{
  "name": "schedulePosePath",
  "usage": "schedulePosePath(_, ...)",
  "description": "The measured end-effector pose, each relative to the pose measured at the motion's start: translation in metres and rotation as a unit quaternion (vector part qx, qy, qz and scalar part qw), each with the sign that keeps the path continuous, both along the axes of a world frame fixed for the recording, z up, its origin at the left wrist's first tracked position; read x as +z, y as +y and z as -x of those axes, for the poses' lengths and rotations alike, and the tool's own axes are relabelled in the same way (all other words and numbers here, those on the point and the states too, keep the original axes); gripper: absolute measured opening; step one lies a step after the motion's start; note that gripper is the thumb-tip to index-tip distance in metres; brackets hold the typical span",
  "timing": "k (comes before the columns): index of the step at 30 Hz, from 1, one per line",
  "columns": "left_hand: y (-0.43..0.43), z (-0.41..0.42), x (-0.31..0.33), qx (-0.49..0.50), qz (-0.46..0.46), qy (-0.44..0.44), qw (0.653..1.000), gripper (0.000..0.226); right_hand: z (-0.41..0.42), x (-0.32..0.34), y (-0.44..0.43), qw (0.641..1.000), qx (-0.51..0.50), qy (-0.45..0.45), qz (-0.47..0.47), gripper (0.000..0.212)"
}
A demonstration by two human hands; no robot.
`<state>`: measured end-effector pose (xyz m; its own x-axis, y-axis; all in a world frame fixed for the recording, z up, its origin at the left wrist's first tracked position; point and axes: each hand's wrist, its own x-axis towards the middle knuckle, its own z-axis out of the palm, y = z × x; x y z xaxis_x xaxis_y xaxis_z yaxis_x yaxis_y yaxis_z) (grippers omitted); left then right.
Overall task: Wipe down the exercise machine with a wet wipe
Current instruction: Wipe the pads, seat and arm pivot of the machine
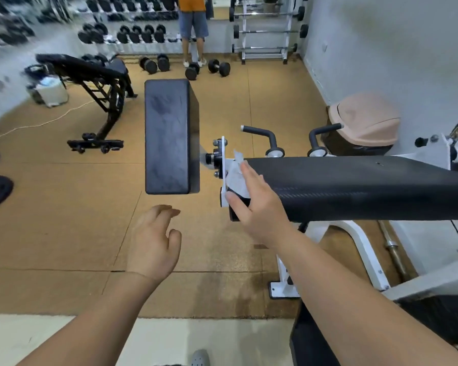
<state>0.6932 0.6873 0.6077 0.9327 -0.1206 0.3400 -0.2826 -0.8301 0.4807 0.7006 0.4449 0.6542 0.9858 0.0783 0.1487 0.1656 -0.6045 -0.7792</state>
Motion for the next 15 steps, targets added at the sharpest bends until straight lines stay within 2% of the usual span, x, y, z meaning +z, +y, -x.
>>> schedulePosePath(3, 0.017, -0.003, 0.019, 0.046, 0.096, -0.012, 0.994, 0.041, 0.003, 0.013, 0.026, 0.998, 0.033, -0.052, -0.019, 0.074)
schedulePosePath(6, 0.027, -0.019, 0.040, 0.054, 0.196, -0.041, 0.978, 0.044, 0.001, 0.025, 0.056, 0.990, 0.036, -0.121, 0.061, 0.081)
schedulePosePath(8, 0.030, -0.035, 0.054, 0.014, 0.254, -0.057, 0.965, 0.048, -0.002, 0.026, 0.077, 0.969, 0.042, -0.168, 0.175, 0.087)
schedulePosePath(10, 0.035, -0.052, 0.065, -0.057, 0.294, -0.063, 0.952, 0.052, -0.005, 0.022, 0.099, 0.948, 0.036, -0.170, 0.267, 0.094)
schedulePosePath(13, 0.048, -0.075, 0.075, -0.158, 0.328, -0.016, 0.931, 0.059, -0.014, 0.031, 0.122, 0.931, -0.021, -0.152, 0.330, 0.103)
schedulePosePath(15, 0.058, -0.088, 0.080, -0.213, 0.316, 0.008, 0.925, 0.058, -0.029, 0.050, 0.128, 0.923, -0.047, -0.114, 0.364, 0.107)
